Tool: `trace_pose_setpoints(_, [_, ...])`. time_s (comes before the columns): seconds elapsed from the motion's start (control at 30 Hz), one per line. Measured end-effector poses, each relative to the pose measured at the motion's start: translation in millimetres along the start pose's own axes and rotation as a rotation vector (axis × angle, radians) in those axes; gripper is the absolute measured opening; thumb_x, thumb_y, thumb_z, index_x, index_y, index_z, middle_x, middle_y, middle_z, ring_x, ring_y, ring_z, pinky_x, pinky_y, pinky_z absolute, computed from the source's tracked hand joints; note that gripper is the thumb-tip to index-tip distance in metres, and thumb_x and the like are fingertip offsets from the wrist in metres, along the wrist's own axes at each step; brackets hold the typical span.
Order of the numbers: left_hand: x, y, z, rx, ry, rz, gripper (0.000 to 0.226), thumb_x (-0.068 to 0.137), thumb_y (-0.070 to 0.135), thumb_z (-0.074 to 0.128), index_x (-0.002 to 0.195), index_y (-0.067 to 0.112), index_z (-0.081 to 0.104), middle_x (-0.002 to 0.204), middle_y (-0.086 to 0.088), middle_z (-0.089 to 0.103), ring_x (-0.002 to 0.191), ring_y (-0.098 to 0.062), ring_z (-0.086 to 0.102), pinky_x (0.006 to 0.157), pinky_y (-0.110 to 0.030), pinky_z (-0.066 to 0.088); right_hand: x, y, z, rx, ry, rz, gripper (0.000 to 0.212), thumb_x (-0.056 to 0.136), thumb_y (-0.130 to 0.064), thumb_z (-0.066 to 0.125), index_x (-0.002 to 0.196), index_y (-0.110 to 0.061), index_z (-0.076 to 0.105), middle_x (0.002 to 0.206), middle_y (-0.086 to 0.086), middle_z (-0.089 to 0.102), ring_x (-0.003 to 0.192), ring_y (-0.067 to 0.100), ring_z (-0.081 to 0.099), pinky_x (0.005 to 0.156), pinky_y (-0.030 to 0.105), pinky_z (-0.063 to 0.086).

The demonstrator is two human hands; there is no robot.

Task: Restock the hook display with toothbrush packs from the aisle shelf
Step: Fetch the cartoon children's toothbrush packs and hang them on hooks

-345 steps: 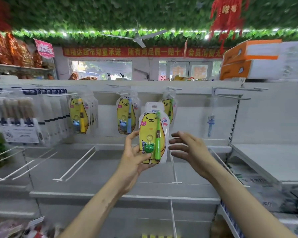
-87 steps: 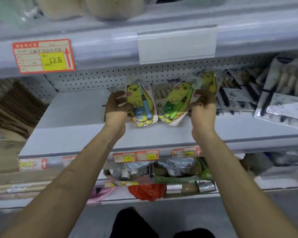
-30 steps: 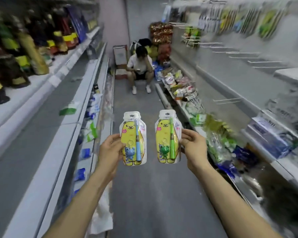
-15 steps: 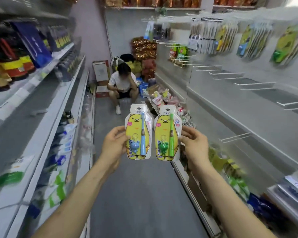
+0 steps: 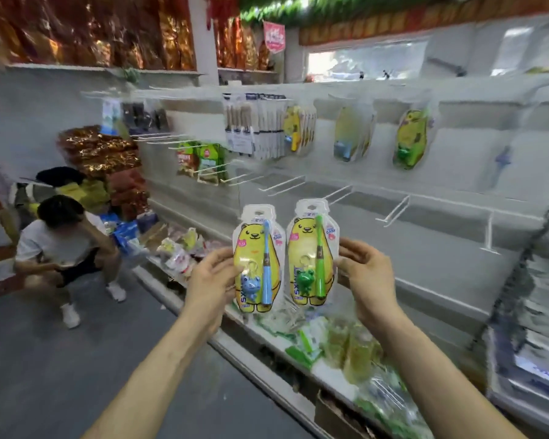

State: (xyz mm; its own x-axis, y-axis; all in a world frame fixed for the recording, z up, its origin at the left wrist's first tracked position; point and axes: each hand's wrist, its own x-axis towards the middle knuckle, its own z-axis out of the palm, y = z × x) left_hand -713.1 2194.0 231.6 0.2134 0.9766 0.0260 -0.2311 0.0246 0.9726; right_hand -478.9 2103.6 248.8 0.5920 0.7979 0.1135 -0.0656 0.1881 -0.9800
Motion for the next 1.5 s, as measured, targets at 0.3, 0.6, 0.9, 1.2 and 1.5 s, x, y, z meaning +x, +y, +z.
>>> trace_pose_setpoints(0.3, [149.5, 33.7, 50.5, 0.012, -0.262, -0.012, 0.027, 0.098, -0.007, 0.058, 0.118, 0.010, 0.063, 0.115, -0.018, 0.076, 0.088, -0.027, 0.074, 0.064, -0.034, 0.063, 75.9, -24.8, 7.8, -0.030, 0.302, -0.118, 0.038, 0.090, 0.015, 0.062, 0.109, -0.013, 0.076, 0.102, 0.006, 0.080, 0.101, 0.030, 0.076, 0.084, 0.052, 0.064])
trace_pose_setpoints(0.6, [231.3, 32.3, 129.6, -0.029, -0.418, 0.034, 0.027, 0.100, -0.007, 0.055, 0.120, 0.011, 0.063, 0.111, -0.011, 0.079, 0.087, -0.023, 0.078, 0.069, -0.036, 0.064, 149.8, -43.6, -20.4, -0.023, 0.435, -0.227, 0.037, 0.092, 0.015, 0.059, 0.110, -0.013, 0.074, 0.102, 0.006, 0.081, 0.092, 0.021, 0.077, 0.071, 0.035, 0.064])
trace_pose_setpoints(0.9, [293.8, 36.7, 192.7, -0.087, -0.537, 0.027, 0.025, 0.103, -0.003, 0.055, 0.120, 0.012, 0.063, 0.114, -0.011, 0.078, 0.097, -0.028, 0.077, 0.072, -0.038, 0.065, 187.2, -93.6, -38.0, -0.119, 0.574, -0.361, 0.040, 0.090, 0.016, 0.059, 0.107, -0.017, 0.075, 0.097, 0.001, 0.081, 0.089, 0.017, 0.076, 0.072, 0.034, 0.063])
trace_pose_setpoints(1.2, [338.3, 48.2, 213.6, -0.095, -0.642, 0.015, 0.025, 0.104, 0.000, 0.055, 0.124, 0.014, 0.061, 0.112, -0.007, 0.079, 0.094, -0.024, 0.078, 0.068, -0.038, 0.060, 203.6, -102.7, -18.7, -0.172, 0.629, -0.395, 0.043, 0.088, 0.016, 0.059, 0.106, -0.020, 0.075, 0.098, 0.003, 0.081, 0.096, 0.026, 0.077, 0.080, 0.044, 0.064])
trace_pose_setpoints(1.5, [356.6, 40.2, 214.6, -0.100, -0.675, 0.019, 0.025, 0.104, 0.001, 0.056, 0.122, 0.017, 0.062, 0.106, -0.003, 0.080, 0.094, -0.024, 0.079, 0.074, -0.041, 0.060, 191.3, -105.6, -7.9, -0.115, 0.658, -0.473, 0.039, 0.092, 0.015, 0.060, 0.107, -0.019, 0.074, 0.101, 0.003, 0.081, 0.097, 0.022, 0.077, 0.079, 0.041, 0.064])
